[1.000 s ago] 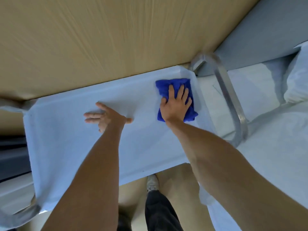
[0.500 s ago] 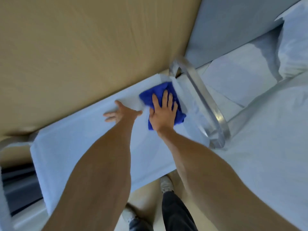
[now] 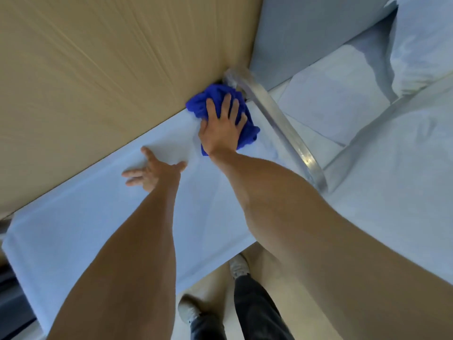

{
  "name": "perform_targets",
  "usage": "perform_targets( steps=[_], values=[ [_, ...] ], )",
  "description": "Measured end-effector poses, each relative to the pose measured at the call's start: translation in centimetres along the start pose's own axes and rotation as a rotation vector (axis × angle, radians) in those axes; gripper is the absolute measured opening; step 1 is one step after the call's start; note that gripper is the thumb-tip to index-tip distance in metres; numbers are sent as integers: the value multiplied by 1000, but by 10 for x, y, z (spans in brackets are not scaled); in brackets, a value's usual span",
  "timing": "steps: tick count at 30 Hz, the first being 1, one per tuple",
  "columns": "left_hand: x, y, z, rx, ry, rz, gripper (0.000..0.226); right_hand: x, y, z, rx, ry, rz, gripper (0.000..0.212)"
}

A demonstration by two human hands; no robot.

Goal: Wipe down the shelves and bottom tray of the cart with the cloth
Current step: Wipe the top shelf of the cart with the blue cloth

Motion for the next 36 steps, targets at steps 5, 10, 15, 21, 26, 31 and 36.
perform_targets(
  steps=[5,10,15,21,26,31,36],
  values=[
    [-5,-1,4,16,3,-8,114,-42,-35,2,3,-74,-85,51],
    [-8,0,4,76,12,19,118,-163,-126,-1,-15,-15,-389,54],
    [-14,0,10,114,18,32,119,-242,-165,-10,-90,-18,-316,53],
    [-18,47,35,27,29,-266,82,-228,-154,-15,-167,9,-187,56],
    [8,145,89,5,-78,13,131,-180,-106,-12,-169,14,7,54],
    [34,171,97,-65,-17,60,137,-73,4,-11,-111,-53,97,55],
    [42,173,94,-104,-45,78,136,-29,74,-21,-97,-41,73,55]
  ],
)
Point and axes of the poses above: each hand's wrist, its own x-axis towards the middle knuckle, its own z-axis out of the back of the hand, y = z × x, the point moved 9 cm from there along x, towards the middle knuckle, and after that the axes turned 12 degrees about -x, right-handed, at the moved point
